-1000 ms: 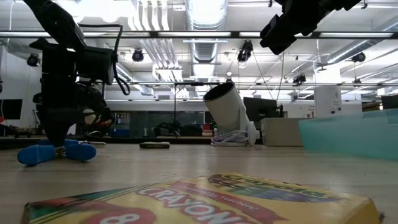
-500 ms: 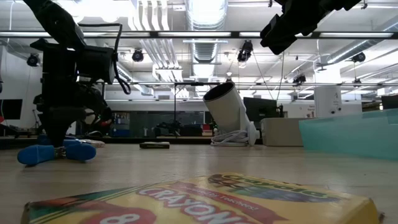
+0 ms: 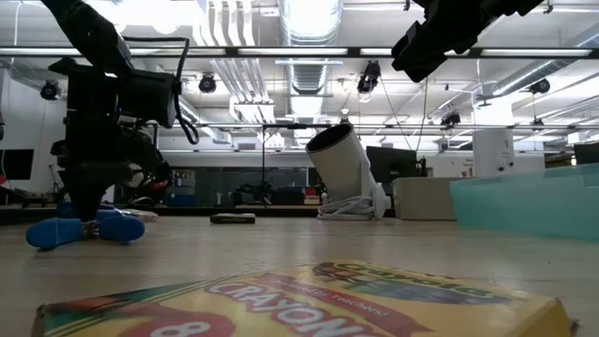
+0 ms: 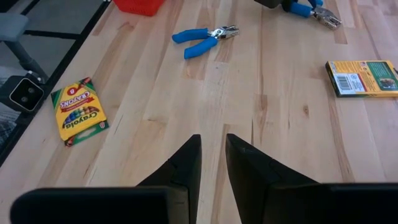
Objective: Pick & Place School Supplies
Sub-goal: Put the blue puncher into the red bin
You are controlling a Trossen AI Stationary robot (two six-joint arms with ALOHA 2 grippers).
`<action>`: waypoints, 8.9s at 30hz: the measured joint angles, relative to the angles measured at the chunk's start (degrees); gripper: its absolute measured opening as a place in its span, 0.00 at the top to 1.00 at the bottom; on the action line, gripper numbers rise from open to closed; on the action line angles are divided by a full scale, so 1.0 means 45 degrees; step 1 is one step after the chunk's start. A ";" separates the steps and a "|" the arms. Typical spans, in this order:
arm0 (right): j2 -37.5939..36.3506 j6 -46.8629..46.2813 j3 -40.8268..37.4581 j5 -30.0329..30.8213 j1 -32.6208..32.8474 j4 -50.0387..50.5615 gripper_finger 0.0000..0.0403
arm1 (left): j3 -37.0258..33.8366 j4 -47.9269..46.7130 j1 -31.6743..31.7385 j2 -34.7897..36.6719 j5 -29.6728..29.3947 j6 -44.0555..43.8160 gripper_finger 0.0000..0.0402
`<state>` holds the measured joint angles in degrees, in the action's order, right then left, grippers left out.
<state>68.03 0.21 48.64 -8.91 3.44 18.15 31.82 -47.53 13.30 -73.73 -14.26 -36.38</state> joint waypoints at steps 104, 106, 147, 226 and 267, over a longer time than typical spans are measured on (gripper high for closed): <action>0.0070 -0.1031 0.0000 0.1696 0.0000 -0.0103 0.83 | 0.5778 -0.0126 -1.6021 -0.1371 0.4998 -0.6232 0.87; 0.0073 -0.1185 0.0000 0.1695 0.0000 -0.0107 0.83 | 0.5778 -0.0261 -1.6014 -0.1250 0.4955 -0.6306 0.87; 0.0073 -0.1582 -0.0024 0.1666 0.0005 -0.0097 0.83 | 0.5987 -0.0434 -1.6755 -0.1394 0.6001 -0.8526 0.87; 0.0073 -0.1607 -0.0026 0.1667 0.0005 -0.0098 0.83 | 0.4583 0.1674 -1.8008 -0.1197 0.4954 -1.0255 0.79; 0.0073 -0.1598 -0.0027 0.1670 0.0005 -0.0098 0.83 | 0.7862 -0.3097 -1.1256 -0.1652 -0.4330 -1.7776 0.79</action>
<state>68.36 -6.98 48.52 -1.39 3.46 17.71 67.20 -61.46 -37.35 -81.17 -33.74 -116.37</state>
